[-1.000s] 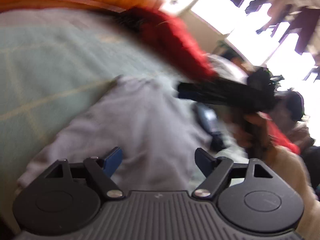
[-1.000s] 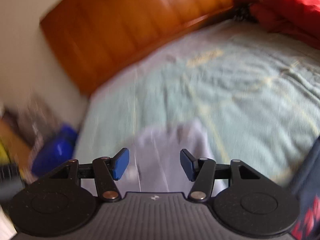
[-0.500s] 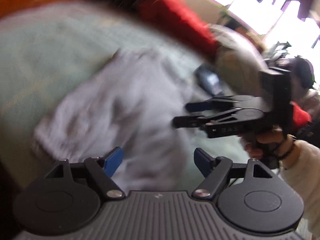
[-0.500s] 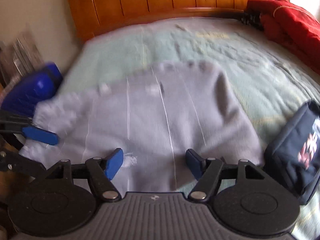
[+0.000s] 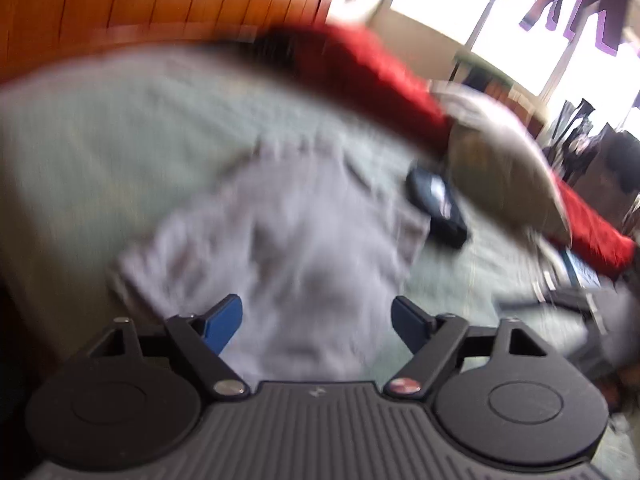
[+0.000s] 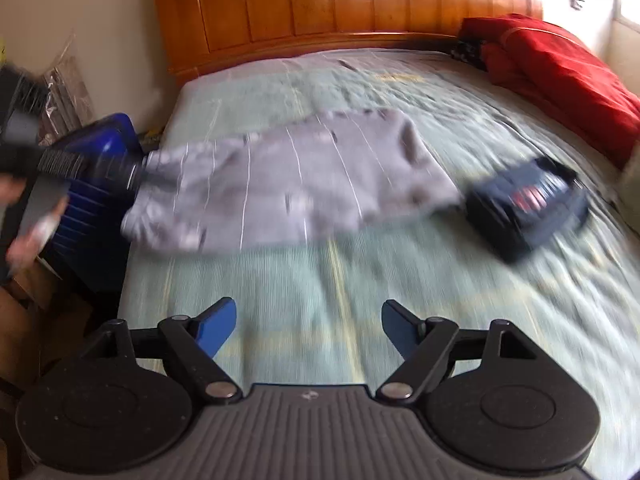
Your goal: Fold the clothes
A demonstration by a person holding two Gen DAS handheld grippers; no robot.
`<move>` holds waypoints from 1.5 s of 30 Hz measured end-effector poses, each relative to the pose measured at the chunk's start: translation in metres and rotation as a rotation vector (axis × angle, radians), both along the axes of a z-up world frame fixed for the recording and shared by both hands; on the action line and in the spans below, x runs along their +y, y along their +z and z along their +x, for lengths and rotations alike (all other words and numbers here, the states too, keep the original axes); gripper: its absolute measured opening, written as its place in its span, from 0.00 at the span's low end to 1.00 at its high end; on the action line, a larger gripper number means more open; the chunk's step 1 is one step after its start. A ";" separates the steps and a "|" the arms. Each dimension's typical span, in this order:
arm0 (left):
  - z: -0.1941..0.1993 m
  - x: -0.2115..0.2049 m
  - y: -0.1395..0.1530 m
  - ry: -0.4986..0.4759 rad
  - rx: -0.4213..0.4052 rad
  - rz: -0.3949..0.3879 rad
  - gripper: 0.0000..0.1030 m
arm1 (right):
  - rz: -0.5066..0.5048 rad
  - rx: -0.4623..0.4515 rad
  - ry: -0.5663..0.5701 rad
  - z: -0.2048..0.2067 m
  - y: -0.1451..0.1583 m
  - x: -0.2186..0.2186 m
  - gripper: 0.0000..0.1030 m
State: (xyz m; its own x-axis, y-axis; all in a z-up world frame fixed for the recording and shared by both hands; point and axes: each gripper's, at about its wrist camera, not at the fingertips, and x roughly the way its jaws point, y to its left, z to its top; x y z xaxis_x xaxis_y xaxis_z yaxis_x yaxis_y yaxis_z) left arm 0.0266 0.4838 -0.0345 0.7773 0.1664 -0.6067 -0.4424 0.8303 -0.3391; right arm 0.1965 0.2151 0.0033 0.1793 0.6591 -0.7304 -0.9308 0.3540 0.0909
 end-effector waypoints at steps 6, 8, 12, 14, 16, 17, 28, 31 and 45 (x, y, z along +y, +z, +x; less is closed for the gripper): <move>-0.008 0.036 -0.016 0.134 0.016 -0.114 0.75 | 0.029 0.051 -0.094 -0.039 -0.004 -0.063 0.85; -0.010 0.031 -0.004 0.141 0.003 -0.088 0.75 | 0.055 0.073 -0.101 -0.050 -0.004 -0.078 0.90; 0.000 0.017 -0.004 0.151 0.089 0.076 0.86 | 0.092 0.134 -0.108 -0.069 -0.004 -0.084 0.92; 0.005 0.011 -0.013 0.174 0.176 0.118 0.85 | 0.086 0.166 -0.105 -0.080 -0.005 -0.080 0.92; 0.003 -0.004 -0.011 0.177 0.207 0.189 0.85 | 0.066 0.172 -0.106 -0.092 -0.005 -0.074 0.92; 0.000 -0.013 -0.006 0.167 0.207 0.206 0.86 | 0.057 0.156 -0.103 -0.098 -0.003 -0.072 0.92; -0.065 -0.121 0.068 0.228 0.074 0.370 0.99 | -0.012 0.016 -0.193 -0.134 0.020 -0.058 1.00; -0.080 -0.148 0.078 0.217 0.056 0.418 0.99 | -0.021 0.034 -0.219 -0.140 0.024 -0.061 1.00; -0.112 -0.218 0.080 0.159 0.169 0.381 0.99 | -0.026 0.023 -0.272 -0.173 0.034 -0.081 1.00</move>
State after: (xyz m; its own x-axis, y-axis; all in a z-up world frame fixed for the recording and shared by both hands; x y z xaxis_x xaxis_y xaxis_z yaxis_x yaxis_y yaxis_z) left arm -0.0849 0.2653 0.0452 0.6193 0.5122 -0.5951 -0.5973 0.7993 0.0663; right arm 0.0235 0.1344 0.0369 0.3304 0.5701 -0.7522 -0.7993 0.5929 0.0982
